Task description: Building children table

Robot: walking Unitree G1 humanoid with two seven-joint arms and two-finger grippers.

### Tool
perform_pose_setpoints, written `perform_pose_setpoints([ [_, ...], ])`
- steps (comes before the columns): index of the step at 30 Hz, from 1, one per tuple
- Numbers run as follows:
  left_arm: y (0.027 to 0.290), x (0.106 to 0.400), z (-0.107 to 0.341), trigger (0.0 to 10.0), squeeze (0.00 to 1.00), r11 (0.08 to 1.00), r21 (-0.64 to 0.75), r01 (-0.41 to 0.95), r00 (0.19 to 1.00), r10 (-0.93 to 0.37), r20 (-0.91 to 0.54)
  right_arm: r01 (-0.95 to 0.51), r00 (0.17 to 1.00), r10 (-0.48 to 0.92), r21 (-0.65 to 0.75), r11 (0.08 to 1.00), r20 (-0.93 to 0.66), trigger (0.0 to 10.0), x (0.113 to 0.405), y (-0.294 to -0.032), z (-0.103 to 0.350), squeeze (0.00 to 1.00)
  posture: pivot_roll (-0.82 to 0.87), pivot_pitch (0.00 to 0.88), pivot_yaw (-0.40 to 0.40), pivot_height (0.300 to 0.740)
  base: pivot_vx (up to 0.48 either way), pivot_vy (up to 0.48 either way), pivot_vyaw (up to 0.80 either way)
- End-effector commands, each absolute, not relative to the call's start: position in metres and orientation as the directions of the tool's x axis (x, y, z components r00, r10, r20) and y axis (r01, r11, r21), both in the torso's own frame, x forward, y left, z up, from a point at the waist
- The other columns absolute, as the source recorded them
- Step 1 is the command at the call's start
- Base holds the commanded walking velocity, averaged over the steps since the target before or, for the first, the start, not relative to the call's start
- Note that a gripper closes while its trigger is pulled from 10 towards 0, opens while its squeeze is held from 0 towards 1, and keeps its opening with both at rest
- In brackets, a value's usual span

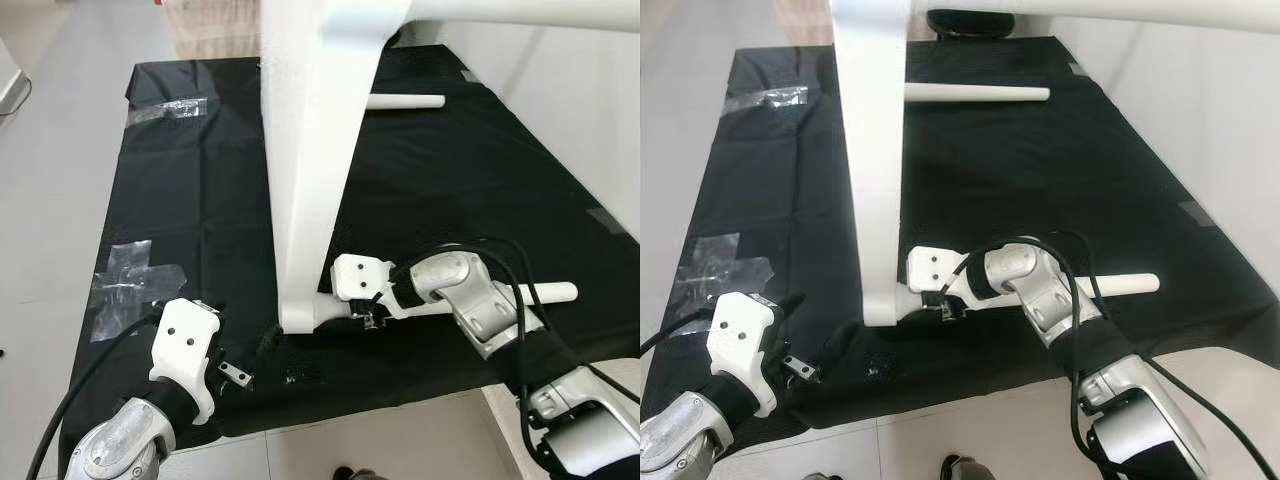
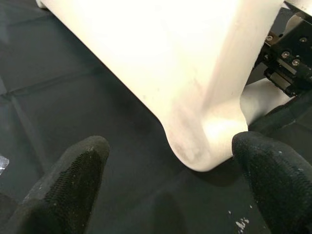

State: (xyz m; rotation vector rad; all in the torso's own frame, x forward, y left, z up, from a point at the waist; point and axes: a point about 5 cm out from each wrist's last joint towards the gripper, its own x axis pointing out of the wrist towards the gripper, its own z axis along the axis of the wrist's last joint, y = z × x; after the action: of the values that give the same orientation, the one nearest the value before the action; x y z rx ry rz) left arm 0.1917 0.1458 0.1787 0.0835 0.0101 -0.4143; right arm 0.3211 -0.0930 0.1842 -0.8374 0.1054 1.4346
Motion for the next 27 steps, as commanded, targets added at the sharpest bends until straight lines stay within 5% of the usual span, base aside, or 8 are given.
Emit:
perform_pose_setpoints([
  [1,0.147,0.191,0.174,10.0,0.00,0.908,0.077,0.413,0.911,-0.409,-0.062,-0.872,0.079,0.930,-0.477,-0.110,-0.358,0.0,0.306,-0.064,0.200,0.00,0.08,0.192,-0.028,0.740,0.000,0.000,0.00],
  [13,0.145,0.193,0.174,10.0,0.00,0.905,0.074,0.418,0.908,-0.415,-0.059,-0.874,-0.041,0.962,-0.457,-0.165,-0.269,0.0,0.276,-0.018,0.195,0.00,0.07,0.197,-0.035,0.740,0.000,0.000,0.00],
  [27,0.142,0.193,0.174,10.0,0.00,0.909,0.065,0.411,0.912,-0.408,-0.052,-0.858,-0.004,0.977,-0.502,-0.113,-0.212,0.0,0.265,0.028,0.192,0.00,0.07,0.203,-0.051,0.740,0.000,0.000,0.00],
])
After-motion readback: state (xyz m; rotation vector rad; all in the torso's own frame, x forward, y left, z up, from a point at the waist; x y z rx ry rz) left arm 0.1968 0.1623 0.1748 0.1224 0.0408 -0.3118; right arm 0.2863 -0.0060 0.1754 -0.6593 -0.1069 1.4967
